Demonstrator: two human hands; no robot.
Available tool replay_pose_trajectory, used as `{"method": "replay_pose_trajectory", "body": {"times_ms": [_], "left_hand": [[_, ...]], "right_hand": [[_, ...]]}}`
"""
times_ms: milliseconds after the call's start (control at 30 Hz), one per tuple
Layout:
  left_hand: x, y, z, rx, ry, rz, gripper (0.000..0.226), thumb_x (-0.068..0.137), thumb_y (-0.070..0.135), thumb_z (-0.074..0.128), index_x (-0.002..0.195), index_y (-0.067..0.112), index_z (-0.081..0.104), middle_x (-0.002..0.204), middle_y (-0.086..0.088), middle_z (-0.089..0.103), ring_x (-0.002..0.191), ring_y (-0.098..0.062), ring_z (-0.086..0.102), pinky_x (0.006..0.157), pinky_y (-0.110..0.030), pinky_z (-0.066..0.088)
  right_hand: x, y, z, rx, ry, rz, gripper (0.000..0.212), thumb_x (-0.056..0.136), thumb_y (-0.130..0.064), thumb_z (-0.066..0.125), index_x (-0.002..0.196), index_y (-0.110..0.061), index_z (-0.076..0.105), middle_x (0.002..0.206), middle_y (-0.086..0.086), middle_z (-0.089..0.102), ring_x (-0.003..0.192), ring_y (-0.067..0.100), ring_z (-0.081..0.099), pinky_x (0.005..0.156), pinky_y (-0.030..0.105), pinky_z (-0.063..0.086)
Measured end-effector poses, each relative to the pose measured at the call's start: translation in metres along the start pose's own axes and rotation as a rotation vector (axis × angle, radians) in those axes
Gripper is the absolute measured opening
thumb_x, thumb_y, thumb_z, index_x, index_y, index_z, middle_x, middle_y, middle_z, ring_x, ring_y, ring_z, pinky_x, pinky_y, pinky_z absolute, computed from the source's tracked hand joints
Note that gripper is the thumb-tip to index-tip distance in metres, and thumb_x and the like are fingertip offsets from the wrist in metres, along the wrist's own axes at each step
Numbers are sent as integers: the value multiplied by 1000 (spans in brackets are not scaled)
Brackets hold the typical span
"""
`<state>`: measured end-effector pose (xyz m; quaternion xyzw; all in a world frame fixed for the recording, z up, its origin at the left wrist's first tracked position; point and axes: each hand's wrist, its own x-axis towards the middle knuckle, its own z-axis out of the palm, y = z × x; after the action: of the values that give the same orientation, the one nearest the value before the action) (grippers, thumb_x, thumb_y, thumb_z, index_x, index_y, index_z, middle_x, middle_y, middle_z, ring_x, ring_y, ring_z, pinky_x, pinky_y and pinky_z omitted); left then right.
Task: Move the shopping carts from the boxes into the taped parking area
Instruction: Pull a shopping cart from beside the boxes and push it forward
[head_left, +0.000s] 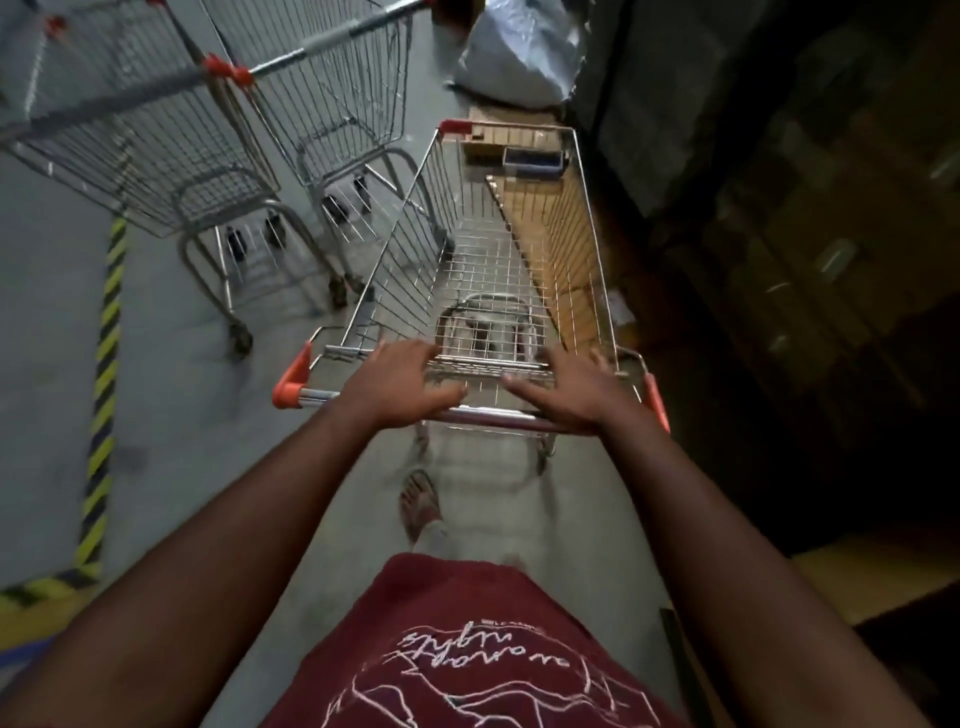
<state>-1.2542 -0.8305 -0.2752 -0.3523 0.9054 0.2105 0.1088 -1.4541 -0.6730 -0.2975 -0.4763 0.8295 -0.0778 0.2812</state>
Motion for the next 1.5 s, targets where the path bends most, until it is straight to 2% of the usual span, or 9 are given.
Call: {"method": "replay_pose_trajectory", "body": {"times_ms": [233,367,467,567,667,1000,1233,1367,1500], "left_hand": [[-88,23,53,-37,11,-110,65,81,64,51,124,16,58,118,-14,67,109,-36,60,92,-44,50],[-139,33,87,-70,39,-169,74,79,68,48,131,16,56,126,-13,65,118,-34,57,100,-45,48],[-172,37,105,-60,26,-167,80,84,72,47,143,18,53,138,-12,62,133,-36,50,116,-47,34],[-206,39,121,-9,61,-143,70,83,71,42,123,18,67,123,-10,70,119,-33,59,108,-42,38],[-245,39,139,-13,73,-148,70,79,71,40,113,19,70,114,-9,73,111,-32,62,103,-41,42],[-396,51,195,-20,115,-239,69,87,69,48,131,16,60,133,-9,64,123,-30,55,104,-42,39],[-488,76,233,-127,177,-436,63,92,62,52,138,20,60,141,-6,62,127,-28,56,107,-40,39],[-537,98,259,-206,218,-591,58,91,59,55,136,23,65,136,-5,66,124,-30,59,104,-37,42],[-583,125,283,-259,251,-692,59,93,59,55,141,25,61,143,-3,62,131,-29,54,110,-39,39]], "right_hand": [[-72,18,38,134,11,-41,85,86,-90,39,131,-24,67,129,-1,73,122,22,65,117,49,36],[-113,19,62,-109,-75,-35,94,80,-96,37,140,-29,62,138,-2,68,129,24,61,119,49,32],[-139,20,77,-150,-70,-36,74,87,-85,46,135,-32,67,132,-2,72,125,26,64,108,42,46],[-164,20,94,-145,-69,-26,67,87,-85,47,124,-34,71,119,-2,76,112,25,68,95,43,54],[-196,17,116,-164,-79,-55,60,89,-81,49,114,-33,73,107,-2,76,102,24,69,87,39,55],[-301,3,181,-196,-71,-196,70,83,-86,46,117,-31,73,109,-2,77,103,24,70,77,32,45],[-364,-13,206,-230,-141,-307,68,86,-83,50,128,-33,69,123,-3,75,116,23,69,98,38,52],[-412,-10,221,-220,-193,-437,65,95,-74,49,141,-29,60,141,-1,66,133,26,58,114,43,35],[-463,-9,248,-371,-228,-532,97,83,-90,26,154,-26,43,162,2,43,149,27,38,124,55,21]]}}
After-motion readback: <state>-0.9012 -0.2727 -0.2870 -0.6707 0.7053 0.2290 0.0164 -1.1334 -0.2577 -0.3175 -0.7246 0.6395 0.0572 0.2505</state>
